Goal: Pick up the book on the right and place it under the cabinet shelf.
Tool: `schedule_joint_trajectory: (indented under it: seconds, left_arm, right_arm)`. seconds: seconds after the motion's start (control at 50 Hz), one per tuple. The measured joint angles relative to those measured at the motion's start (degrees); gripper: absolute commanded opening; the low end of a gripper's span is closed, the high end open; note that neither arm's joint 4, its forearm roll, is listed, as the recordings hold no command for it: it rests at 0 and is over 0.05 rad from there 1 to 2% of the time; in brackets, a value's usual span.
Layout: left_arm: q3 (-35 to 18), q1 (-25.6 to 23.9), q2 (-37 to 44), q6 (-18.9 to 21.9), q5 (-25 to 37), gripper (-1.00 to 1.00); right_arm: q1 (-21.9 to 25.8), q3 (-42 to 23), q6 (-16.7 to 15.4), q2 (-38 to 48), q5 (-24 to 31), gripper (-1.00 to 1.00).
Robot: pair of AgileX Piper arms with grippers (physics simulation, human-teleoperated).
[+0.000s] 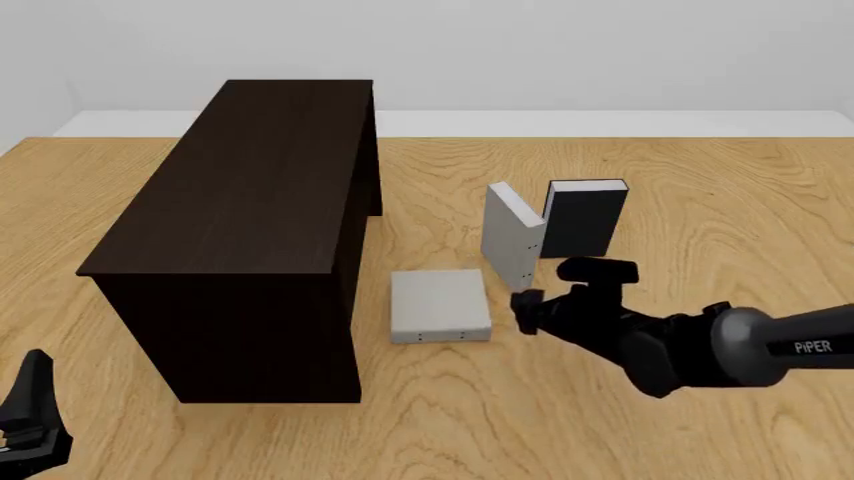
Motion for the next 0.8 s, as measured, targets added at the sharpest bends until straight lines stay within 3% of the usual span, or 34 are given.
schedule_joint_trajectory:
  seconds: [0.52, 0.8]
  left_arm:
    - [0.0, 0.0, 0.0, 0.0, 0.0, 1.00]
    - [0.1, 0.0, 0.0, -0.1, -0.2, 1.00]
  right_arm:
    - [1.8, -3.3, 0.7, 8.1, -2.1, 1.00]
    - [3.2, -3.2, -6.4, 8.8, -3.3, 1.00]
